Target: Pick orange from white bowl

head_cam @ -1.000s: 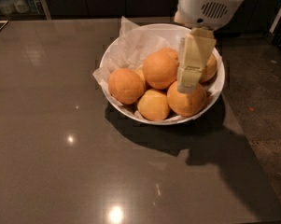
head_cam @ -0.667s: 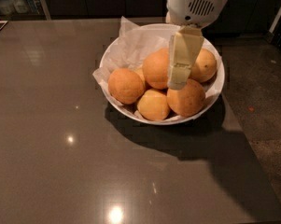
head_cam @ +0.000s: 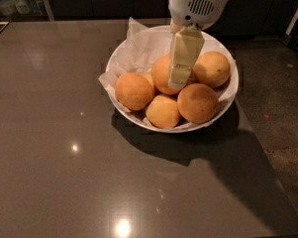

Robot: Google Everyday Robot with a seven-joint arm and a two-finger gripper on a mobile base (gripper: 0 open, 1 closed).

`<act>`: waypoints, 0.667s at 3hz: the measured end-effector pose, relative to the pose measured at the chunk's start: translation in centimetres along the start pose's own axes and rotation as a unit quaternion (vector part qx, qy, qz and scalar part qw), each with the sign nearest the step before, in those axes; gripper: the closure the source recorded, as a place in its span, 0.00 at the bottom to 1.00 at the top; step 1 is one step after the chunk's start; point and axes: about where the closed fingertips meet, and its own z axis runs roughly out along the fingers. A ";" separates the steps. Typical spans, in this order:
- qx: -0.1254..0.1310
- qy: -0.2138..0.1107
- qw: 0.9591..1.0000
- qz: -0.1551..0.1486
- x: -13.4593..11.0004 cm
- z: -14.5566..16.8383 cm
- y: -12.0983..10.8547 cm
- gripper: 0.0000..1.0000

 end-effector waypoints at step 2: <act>-0.017 -0.001 1.000 0.012 -0.1 1.5 -1.4 0.22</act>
Offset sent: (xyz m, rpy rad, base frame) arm 0.0055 -0.0149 -0.0216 -0.0436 0.1393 -0.0304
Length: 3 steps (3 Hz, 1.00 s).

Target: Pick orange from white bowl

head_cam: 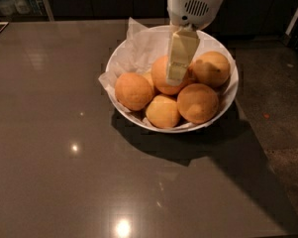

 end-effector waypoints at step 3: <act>-0.023 0.002 1.000 0.018 1.0 1.9 -1.4 0.30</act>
Offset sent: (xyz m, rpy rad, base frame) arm -0.0029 -0.0307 -0.0224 -0.0553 0.1424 -0.0439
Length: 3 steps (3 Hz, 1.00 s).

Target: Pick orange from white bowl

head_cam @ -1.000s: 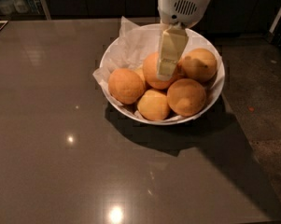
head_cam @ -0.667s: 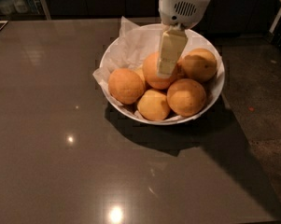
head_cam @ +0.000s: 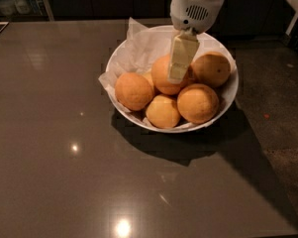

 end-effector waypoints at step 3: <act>-0.042 -0.001 0.999 0.007 0.4 2.5 0.9 0.29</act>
Offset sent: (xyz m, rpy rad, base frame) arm -0.0288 -0.0147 -0.0308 -0.0487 0.1934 0.0156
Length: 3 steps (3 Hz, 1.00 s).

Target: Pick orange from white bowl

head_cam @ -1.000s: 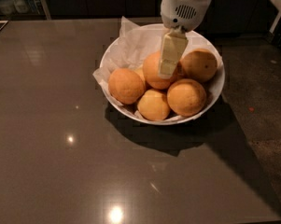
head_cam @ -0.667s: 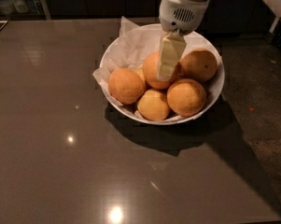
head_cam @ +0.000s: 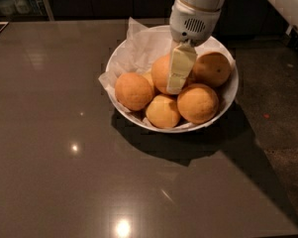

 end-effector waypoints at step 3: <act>0.005 -0.017 1.000 0.007 -0.2 0.5 -0.2 0.94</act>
Offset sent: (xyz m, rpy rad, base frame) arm -0.0037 -0.0024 -0.0045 0.0130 0.0146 -0.0094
